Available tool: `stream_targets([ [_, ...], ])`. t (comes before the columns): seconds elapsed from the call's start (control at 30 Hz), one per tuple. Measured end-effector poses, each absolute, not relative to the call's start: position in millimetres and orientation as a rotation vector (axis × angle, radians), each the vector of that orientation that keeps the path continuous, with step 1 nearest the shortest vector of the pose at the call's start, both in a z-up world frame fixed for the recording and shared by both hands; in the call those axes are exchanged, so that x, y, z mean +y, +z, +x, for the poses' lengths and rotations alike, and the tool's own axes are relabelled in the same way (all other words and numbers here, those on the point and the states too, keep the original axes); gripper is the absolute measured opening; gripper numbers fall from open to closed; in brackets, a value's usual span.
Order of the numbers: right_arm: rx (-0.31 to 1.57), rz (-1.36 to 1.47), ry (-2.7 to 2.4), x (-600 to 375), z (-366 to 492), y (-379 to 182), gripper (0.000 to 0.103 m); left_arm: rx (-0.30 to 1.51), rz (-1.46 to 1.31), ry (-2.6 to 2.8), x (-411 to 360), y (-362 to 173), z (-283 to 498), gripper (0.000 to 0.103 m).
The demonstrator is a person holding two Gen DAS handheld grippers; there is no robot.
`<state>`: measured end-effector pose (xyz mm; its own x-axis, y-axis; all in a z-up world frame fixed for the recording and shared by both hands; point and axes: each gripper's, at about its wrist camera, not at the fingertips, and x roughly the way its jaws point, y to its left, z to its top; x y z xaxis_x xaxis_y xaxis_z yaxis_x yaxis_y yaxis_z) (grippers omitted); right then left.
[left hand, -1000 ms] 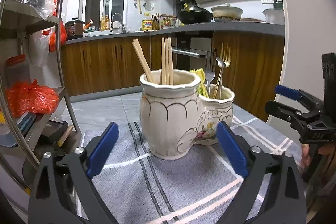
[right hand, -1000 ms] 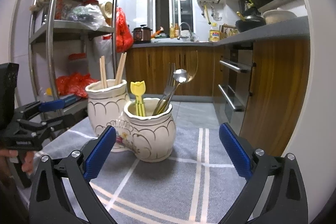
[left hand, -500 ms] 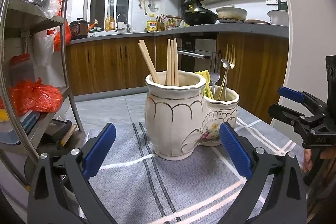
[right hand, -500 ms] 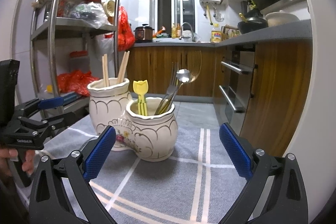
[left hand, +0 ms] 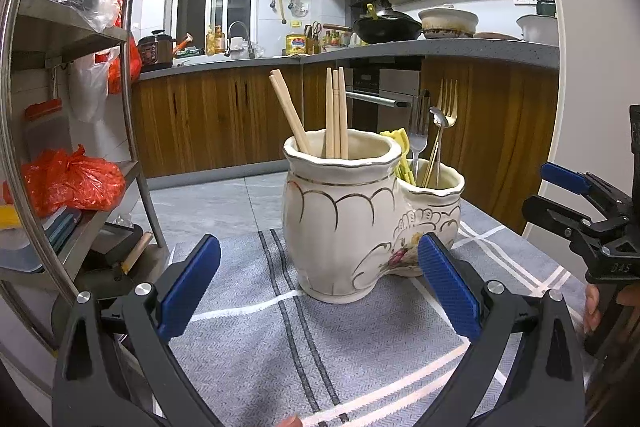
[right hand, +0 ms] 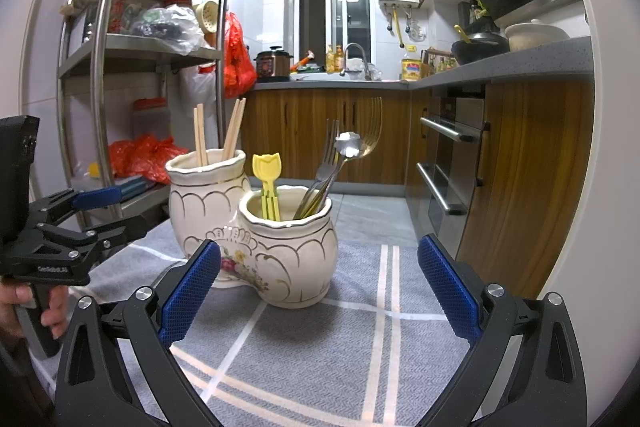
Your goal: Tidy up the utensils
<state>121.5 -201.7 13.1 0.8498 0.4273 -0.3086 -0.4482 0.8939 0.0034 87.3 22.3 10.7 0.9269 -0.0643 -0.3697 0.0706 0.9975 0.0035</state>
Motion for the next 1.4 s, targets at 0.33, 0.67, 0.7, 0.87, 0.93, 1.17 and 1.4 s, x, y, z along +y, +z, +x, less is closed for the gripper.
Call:
stream_targets([
  [0.33,0.308,-0.069,0.459,-202.2,121.2,13.0,0.098,0.376,0.019,-0.064,22.3,9.4,86.7,0.097],
  [0.67,0.308,-0.069,0.459,-202.5,121.3,13.0,0.098,0.374,0.027,-0.05,22.1,10.3,85.3,0.097],
  [0.7,0.309,-0.069,0.459,-202.5,121.4,13.0,0.098,0.371,0.027,-0.049,22.0,10.6,84.7,0.098],
  [0.87,0.308,-0.069,0.459,-202.5,121.3,13.0,0.098,0.363,0.033,-0.043,21.6,11.2,83.4,0.097],
  [0.93,0.308,-0.069,0.459,-202.5,121.3,12.9,0.098,0.365,0.03,-0.041,22.2,11.2,83.3,0.097],
  [1.17,0.308,-0.069,0.459,-202.5,121.1,13.0,0.098,0.363,0.029,-0.037,23.4,11.3,83.0,0.097],
  [1.4,0.308,-0.069,0.459,-202.5,121.2,13.0,0.098,0.362,0.029,-0.034,23.7,11.9,82.7,0.098],
])
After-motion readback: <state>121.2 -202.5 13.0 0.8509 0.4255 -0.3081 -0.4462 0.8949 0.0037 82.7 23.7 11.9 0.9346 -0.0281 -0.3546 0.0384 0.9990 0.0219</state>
